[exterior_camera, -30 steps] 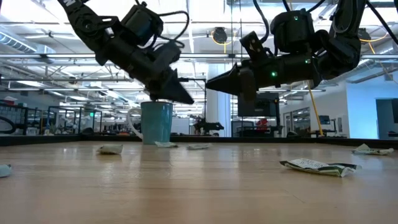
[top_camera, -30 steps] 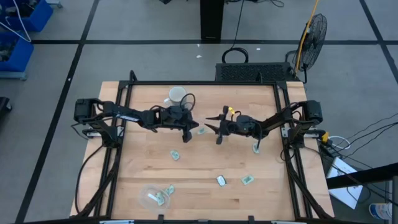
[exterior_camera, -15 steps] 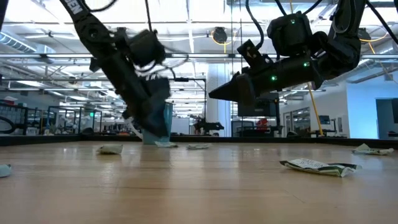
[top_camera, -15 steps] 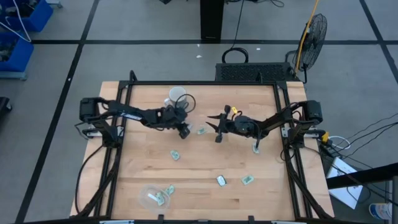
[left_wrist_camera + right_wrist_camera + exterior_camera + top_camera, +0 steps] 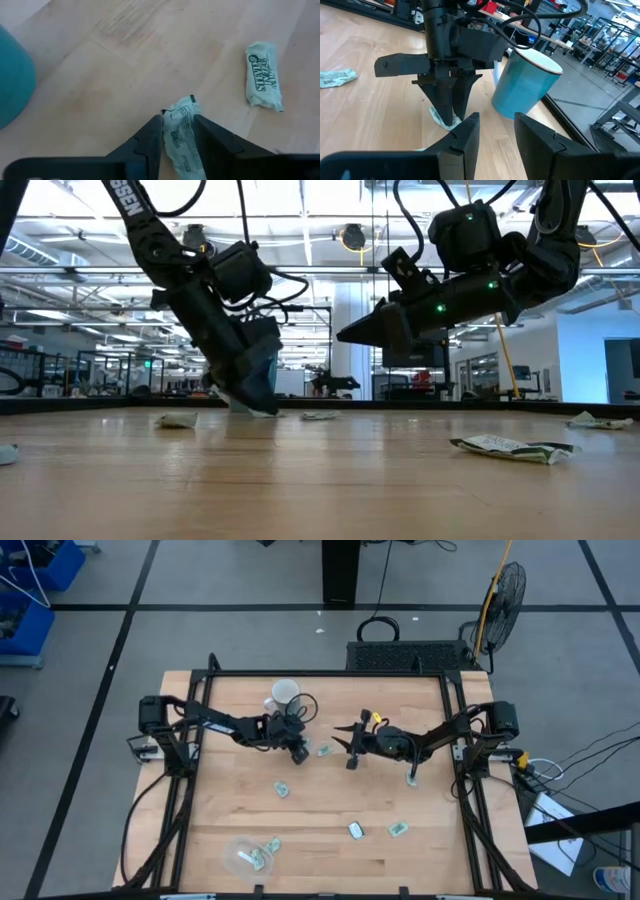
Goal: Pick and place Stevia / Truvia into bins
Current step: Put the stevia packet into the transparent container
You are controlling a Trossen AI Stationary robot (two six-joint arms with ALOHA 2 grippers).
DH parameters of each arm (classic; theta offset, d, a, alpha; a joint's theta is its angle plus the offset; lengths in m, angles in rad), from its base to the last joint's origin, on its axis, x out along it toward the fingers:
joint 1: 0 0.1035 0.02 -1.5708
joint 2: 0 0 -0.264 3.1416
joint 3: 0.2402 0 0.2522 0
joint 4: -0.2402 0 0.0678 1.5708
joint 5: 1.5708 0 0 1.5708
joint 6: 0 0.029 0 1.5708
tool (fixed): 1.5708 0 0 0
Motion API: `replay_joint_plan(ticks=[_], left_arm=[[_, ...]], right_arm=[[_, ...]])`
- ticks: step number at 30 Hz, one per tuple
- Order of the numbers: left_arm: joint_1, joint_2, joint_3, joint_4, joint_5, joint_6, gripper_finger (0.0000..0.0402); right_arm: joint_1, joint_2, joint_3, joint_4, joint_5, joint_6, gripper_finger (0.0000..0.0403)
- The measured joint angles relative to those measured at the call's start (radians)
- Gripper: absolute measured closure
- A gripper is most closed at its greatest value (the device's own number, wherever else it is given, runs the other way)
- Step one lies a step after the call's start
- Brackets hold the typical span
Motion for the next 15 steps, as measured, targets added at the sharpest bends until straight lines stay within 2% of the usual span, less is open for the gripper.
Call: replay_joint_plan(ticks=[4, 7, 11, 15], left_arm=[[-0.002, -0.025, -0.002, -0.017, 0.006, 0.003, 0.0339], [-0.007, -0.068, -0.006, -0.031, 0.056, 0.014, 0.0386], [-0.011, -0.142, -0.004, -0.044, 0.1, 0.02, 0.0391], [-0.057, -0.245, -0.003, -0.149, 0.172, -0.003, 0.0397]], right_arm=[[0.0, 0.0, 0.0, 0.0, 0.0, 0.0, 0.0287], [0.0, 0.0, 0.0, 0.0, 0.0, 0.0, 0.0287], [0.0, 0.0, 0.0, -0.001, 0.0, 0.0, 0.0287], [0.0, 0.0, 0.0, -0.008, 0.0, 0.015, 0.0287]])
